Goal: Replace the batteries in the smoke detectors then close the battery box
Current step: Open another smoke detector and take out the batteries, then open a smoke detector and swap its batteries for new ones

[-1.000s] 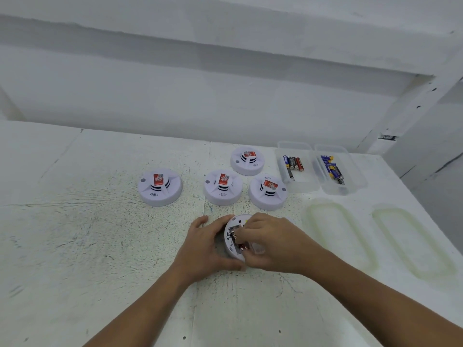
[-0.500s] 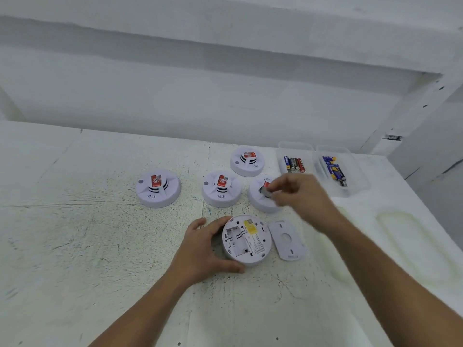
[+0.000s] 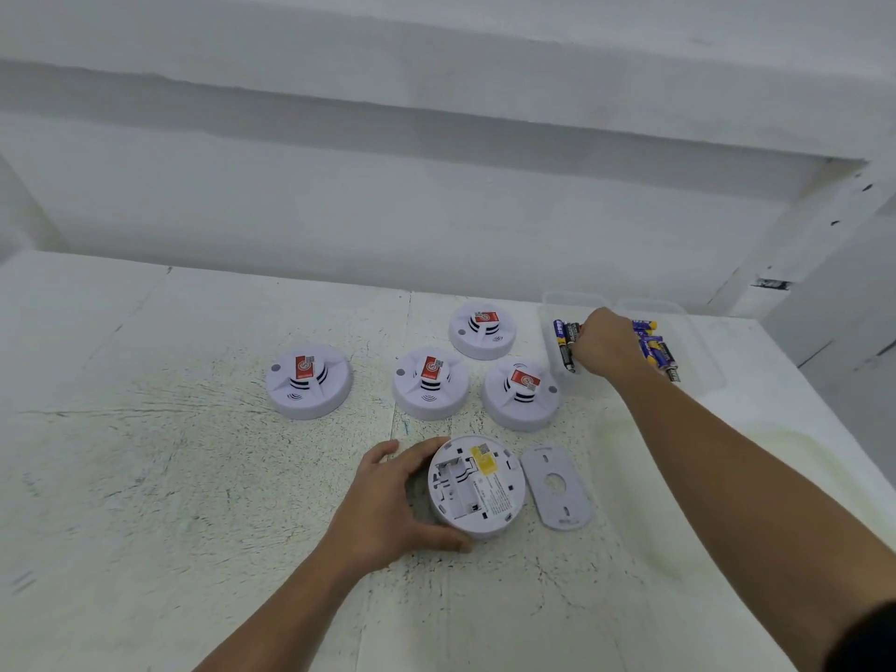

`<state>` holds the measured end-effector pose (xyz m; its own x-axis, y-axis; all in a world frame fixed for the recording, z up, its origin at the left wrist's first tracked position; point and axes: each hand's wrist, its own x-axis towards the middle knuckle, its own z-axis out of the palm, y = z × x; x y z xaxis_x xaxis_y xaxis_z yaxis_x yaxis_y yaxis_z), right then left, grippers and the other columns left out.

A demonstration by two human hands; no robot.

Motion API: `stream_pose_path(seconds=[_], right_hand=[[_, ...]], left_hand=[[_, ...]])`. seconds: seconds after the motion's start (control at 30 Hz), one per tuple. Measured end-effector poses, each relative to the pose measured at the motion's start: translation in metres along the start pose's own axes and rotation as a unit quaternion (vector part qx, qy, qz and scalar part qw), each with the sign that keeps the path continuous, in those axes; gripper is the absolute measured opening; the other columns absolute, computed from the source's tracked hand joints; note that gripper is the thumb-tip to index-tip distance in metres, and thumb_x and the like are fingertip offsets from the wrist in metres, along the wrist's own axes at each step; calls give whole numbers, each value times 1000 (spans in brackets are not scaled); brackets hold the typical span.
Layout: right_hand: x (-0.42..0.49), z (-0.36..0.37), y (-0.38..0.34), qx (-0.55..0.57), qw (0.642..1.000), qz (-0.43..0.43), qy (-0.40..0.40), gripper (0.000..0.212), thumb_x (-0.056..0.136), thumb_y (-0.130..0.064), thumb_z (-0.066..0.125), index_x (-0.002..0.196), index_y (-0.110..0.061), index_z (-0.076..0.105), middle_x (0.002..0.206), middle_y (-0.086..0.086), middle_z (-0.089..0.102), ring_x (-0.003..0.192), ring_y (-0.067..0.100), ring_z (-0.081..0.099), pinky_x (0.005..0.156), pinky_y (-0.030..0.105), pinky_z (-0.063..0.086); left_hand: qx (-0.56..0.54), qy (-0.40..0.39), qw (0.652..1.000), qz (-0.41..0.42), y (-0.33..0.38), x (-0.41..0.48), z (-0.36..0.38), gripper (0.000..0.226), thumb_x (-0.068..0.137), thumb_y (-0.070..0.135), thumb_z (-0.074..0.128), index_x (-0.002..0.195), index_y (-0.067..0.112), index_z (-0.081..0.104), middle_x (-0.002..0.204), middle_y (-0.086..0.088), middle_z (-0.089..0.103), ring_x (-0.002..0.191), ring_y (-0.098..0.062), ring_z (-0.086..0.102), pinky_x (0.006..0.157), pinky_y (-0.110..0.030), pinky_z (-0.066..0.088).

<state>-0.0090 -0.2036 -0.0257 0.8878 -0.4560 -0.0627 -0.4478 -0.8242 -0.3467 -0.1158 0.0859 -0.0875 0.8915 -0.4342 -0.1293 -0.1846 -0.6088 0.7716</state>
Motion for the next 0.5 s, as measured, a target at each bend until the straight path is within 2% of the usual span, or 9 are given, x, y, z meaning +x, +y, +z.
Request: stream_pose_path(seconds=[0.17, 0.23, 0.3, 0.37, 0.43, 0.5], right_hand=[[6, 7, 2, 14, 1000, 13, -11, 37, 83, 7, 47, 57, -11, 28, 53, 5, 31, 47, 15, 29, 44, 23, 21], [8, 8, 5, 25, 999, 22, -18, 26, 84, 5, 47, 60, -2, 43, 55, 8, 38, 50, 17, 35, 45, 23, 24], [11, 9, 8, 41, 999, 22, -22, 18, 85, 4, 48, 82, 13, 63, 66, 16, 52, 59, 22, 46, 47, 24, 31], [13, 7, 10, 53, 998, 17, -31, 24, 84, 4, 48, 99, 15, 64, 84, 25, 66, 69, 28, 59, 52, 30, 42], [14, 5, 13, 46, 998, 8, -30, 25, 83, 5, 50, 100, 14, 65, 97, 27, 69, 83, 34, 68, 54, 30, 45], [14, 1, 14, 43, 999, 6, -15, 24, 81, 7, 52, 99, 13, 66, 97, 26, 70, 77, 31, 67, 50, 26, 42]], left_hand=[[-16, 5, 1000, 2, 0, 0, 0, 99, 40, 56, 88, 120, 59, 30, 111, 50, 33, 124, 1, 11, 105, -25, 21], [-17, 5, 1000, 0, 0, 1, 1, 99, 39, 57, 87, 121, 59, 31, 113, 50, 33, 124, 0, 12, 106, -27, 22], [-18, 5, 1000, -1, -1, 1, 1, 100, 37, 59, 86, 121, 59, 32, 114, 49, 34, 125, 0, 12, 107, -27, 23], [-19, 5, 1000, -2, -2, 1, 1, 100, 35, 62, 85, 120, 60, 32, 115, 49, 35, 126, -2, 13, 107, -29, 25], [-16, 5, 1000, -3, -1, 1, 1, 100, 37, 60, 86, 121, 60, 32, 114, 50, 34, 126, -2, 13, 106, -29, 26], [-15, 7, 1000, -5, -1, 1, 1, 101, 38, 57, 88, 122, 59, 31, 113, 50, 34, 126, -2, 14, 104, -28, 26]])
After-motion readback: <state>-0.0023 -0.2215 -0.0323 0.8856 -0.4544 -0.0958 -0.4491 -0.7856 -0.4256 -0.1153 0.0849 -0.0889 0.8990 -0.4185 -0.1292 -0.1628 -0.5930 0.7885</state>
